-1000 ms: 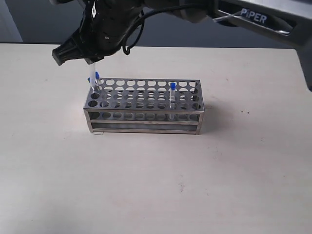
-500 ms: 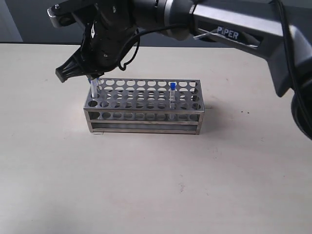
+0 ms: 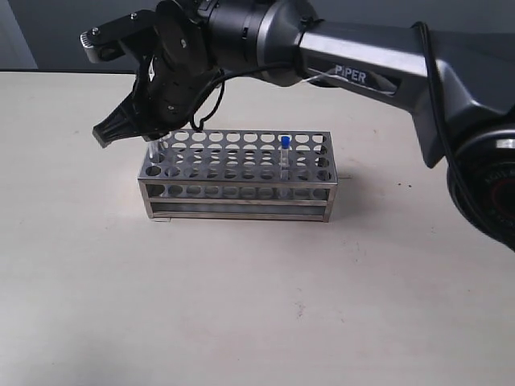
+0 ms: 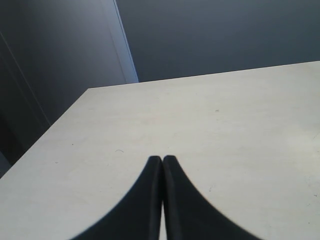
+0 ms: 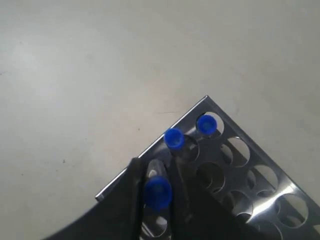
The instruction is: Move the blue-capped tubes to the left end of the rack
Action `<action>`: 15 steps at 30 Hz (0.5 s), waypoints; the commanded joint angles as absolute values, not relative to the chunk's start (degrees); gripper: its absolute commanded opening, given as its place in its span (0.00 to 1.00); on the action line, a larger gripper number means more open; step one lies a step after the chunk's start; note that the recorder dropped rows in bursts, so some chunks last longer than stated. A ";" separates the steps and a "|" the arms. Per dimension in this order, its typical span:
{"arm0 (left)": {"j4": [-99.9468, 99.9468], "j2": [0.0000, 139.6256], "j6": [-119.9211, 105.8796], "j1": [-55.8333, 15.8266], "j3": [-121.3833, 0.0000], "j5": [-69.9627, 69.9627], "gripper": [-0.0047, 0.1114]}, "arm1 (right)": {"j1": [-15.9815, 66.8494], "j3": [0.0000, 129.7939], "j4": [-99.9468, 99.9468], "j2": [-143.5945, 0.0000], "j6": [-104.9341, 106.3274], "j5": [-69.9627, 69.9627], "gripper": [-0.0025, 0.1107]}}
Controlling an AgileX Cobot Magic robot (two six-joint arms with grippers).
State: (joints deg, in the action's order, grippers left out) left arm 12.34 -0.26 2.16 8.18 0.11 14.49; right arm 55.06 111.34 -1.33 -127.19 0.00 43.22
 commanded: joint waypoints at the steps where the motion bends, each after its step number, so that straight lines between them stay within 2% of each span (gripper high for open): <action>1: 12.29 0.00 2.36 8.40 0.00 13.71 0.04 | 54.95 111.06 -2.07 -128.41 0.34 40.95 0.02; 15: 12.29 0.00 2.36 8.40 0.00 13.71 0.04 | 55.44 111.06 -2.19 -130.45 0.45 40.31 0.02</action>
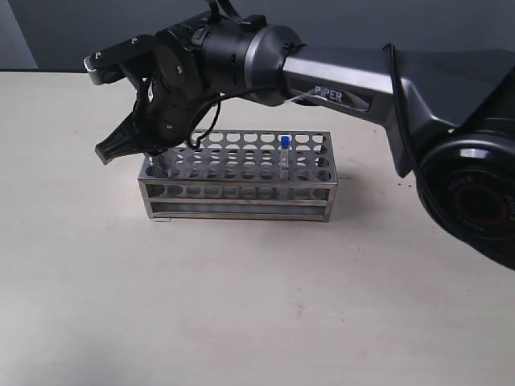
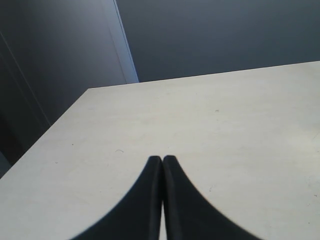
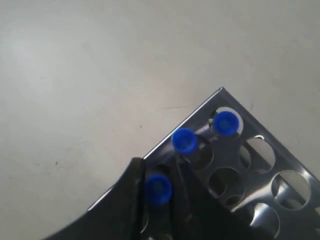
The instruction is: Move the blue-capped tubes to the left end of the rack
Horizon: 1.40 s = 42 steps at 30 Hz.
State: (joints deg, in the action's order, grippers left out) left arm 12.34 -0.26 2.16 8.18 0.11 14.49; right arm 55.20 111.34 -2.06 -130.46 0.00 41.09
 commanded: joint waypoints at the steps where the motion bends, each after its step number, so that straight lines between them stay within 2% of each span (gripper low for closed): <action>1: 12.29 0.00 2.36 8.40 0.00 13.71 0.04 | 55.44 111.06 -2.19 -130.45 0.45 40.44 0.02; 6: 12.29 0.00 2.36 8.40 0.00 13.71 0.04 | 55.44 111.06 -2.19 -130.45 0.45 41.62 0.02; 8: 12.29 0.00 2.36 8.40 0.00 13.71 0.04 | 55.44 111.06 -2.19 -130.45 0.45 42.50 0.04; 11: 12.29 0.00 2.36 8.40 0.00 13.71 0.04 | 55.44 111.06 -2.19 -130.45 0.45 43.43 0.17; 13: 12.29 0.00 2.36 8.40 0.00 13.71 0.04 | 55.44 111.06 -2.19 -130.45 0.45 43.69 0.30; 16: 12.29 0.00 2.36 8.40 0.00 13.71 0.04 | 55.44 111.06 -2.30 -130.45 0.45 44.59 0.41; 31: 12.29 0.00 2.36 8.40 0.00 13.71 0.04 | 55.44 111.06 -0.87 -123.30 0.00 52.44 0.40; 42: 12.29 0.00 2.36 8.40 0.00 13.71 0.04 | 55.32 111.06 25.64 -122.03 -9.07 67.07 0.40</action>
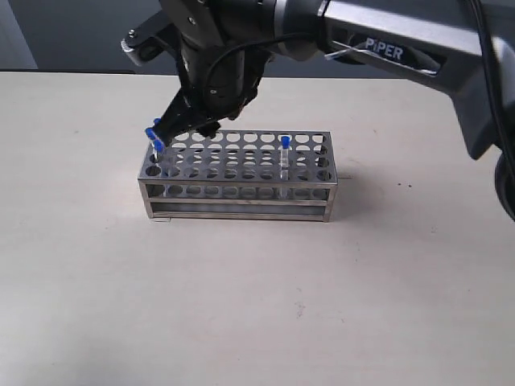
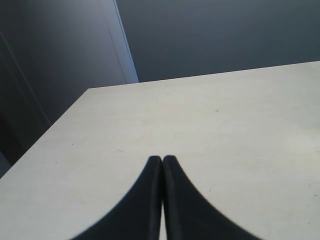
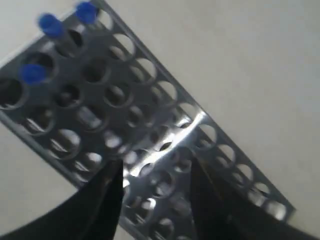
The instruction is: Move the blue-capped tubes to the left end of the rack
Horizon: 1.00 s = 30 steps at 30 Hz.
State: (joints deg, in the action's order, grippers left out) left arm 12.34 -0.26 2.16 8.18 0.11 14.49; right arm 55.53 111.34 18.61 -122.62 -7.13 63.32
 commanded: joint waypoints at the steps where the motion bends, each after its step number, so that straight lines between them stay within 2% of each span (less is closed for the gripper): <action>1: 12.29 0.00 2.36 8.40 0.00 13.71 0.04 | 54.91 111.06 25.95 -122.03 -9.07 67.49 0.40; 11: 12.29 0.00 2.36 8.40 0.00 13.71 0.04 | 47.66 110.94 17.59 -122.91 -9.47 69.39 0.40; 23: 12.29 0.00 2.36 8.40 0.00 13.71 0.04 | 45.97 103.01 16.66 -123.54 -9.01 63.69 0.39; 25: 12.29 0.00 2.36 8.40 0.00 13.71 0.04 | 45.68 102.90 16.89 -123.63 -9.01 63.12 0.35; 27: 12.29 0.00 2.36 8.40 0.00 13.71 0.04 | 45.68 102.90 17.59 -123.63 -9.22 62.55 0.23; 28: 12.29 0.00 2.36 8.40 0.00 13.71 0.04 | 45.68 102.90 17.37 -123.63 -9.22 62.55 0.11; 30: 12.29 0.00 2.36 8.40 0.00 13.71 0.04 | 45.68 102.90 17.70 -123.63 -10.45 62.70 0.02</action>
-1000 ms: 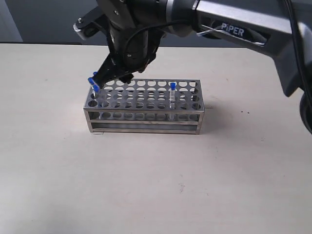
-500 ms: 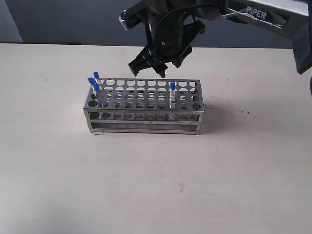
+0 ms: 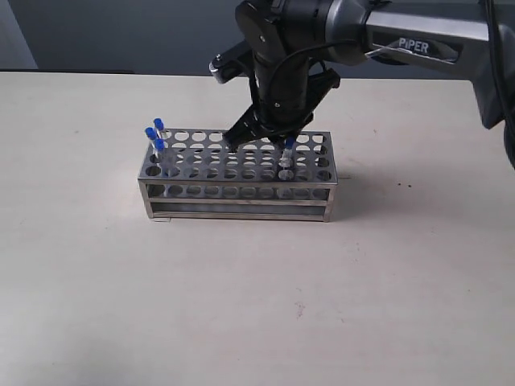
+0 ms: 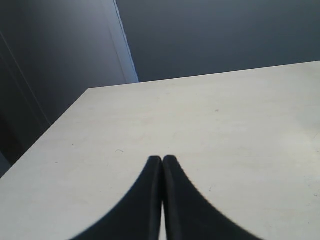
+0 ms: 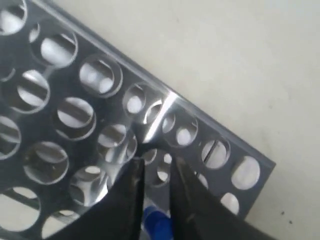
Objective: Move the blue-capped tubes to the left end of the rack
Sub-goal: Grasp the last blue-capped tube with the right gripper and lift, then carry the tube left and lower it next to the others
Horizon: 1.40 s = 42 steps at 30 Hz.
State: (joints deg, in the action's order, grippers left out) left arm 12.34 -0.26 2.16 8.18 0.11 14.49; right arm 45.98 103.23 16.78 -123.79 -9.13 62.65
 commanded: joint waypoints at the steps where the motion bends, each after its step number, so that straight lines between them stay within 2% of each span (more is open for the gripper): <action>1: 12.29 0.00 2.36 8.40 0.00 13.71 0.04 | 45.68 102.90 17.85 -123.63 -10.57 63.00 0.02; 25: 12.29 0.00 2.36 8.40 0.00 13.71 0.04 | 46.04 103.11 15.62 -111.60 -10.57 61.46 0.02; 42: 12.29 0.00 2.36 8.40 0.00 13.71 0.04 | 54.11 103.11 9.64 -110.86 -5.97 49.03 0.02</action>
